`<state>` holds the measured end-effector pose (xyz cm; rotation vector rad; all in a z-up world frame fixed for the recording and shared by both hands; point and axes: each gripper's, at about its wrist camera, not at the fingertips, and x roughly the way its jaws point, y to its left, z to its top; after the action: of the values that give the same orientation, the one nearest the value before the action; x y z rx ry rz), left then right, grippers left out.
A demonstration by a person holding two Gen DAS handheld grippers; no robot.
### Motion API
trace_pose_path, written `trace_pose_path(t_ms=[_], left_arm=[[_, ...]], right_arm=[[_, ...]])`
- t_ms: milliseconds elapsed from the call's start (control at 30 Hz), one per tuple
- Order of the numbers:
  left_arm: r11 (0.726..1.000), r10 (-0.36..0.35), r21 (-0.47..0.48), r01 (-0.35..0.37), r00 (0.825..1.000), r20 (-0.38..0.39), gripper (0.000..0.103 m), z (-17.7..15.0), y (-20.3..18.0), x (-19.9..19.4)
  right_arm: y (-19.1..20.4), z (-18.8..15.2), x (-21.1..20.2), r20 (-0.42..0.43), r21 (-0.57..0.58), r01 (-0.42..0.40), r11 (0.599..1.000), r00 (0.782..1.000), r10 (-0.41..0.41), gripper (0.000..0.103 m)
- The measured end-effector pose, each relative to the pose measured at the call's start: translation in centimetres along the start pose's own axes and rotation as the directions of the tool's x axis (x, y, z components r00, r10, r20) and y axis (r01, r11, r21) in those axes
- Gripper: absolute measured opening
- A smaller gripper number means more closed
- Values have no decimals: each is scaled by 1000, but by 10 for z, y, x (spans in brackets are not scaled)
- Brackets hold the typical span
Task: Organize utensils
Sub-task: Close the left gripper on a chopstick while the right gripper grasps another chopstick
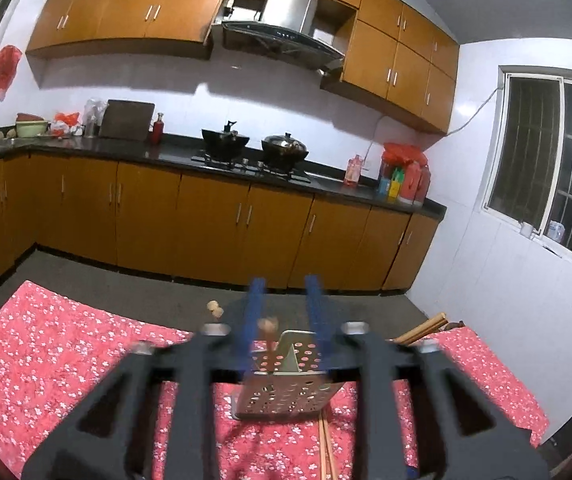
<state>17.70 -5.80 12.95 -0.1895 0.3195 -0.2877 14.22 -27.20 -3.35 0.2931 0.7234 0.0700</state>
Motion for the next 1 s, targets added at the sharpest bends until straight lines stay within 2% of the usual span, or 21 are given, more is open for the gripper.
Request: trace_pose_path(t_ms=[33,233,367,433,533,633,733,833,900,1000], left_arm=[[1000,3,2,-3,1000,19,45,1,1,-6],[999,-8,-31,9,999,40,45,7,10,-21],[999,9,-48,-6,999,53,45,-6,23,-46],[998,36,-55,-35,999,27,45,-21,34,-54],[995,74,-66,-78,995,-60,45,-50,51,-54],[989,117,-62,-133,970,-215,45,-96,71,-39],[987,108,-75,-141,938,-330,42,-133,81,-26],[991,91,-57,-123,915,-393,38,-160,81,-20],[993,76,-49,-107,905,-419,35,-172,77,-17],[996,62,-26,-83,887,-457,28,-186,70,-11]], right_arm=[[0,0,0,-1,1,-1,1000,1000,1,14],[6,-5,2,-17,-14,-5,1000,1000,5,14],[6,-14,10,-66,-23,-9,1000,998,8,14],[6,-21,17,-107,-24,-21,1000,994,18,14],[8,-32,28,-159,-30,-25,999,987,20,14],[14,-39,35,-191,-42,-28,999,981,20,14],[20,-44,41,-211,-75,-14,997,978,-3,14],[21,-51,51,-229,-111,29,993,972,-54,13],[21,-53,50,-214,-129,40,991,975,-68,11],[13,-50,49,-194,-115,98,988,974,-119,9]])
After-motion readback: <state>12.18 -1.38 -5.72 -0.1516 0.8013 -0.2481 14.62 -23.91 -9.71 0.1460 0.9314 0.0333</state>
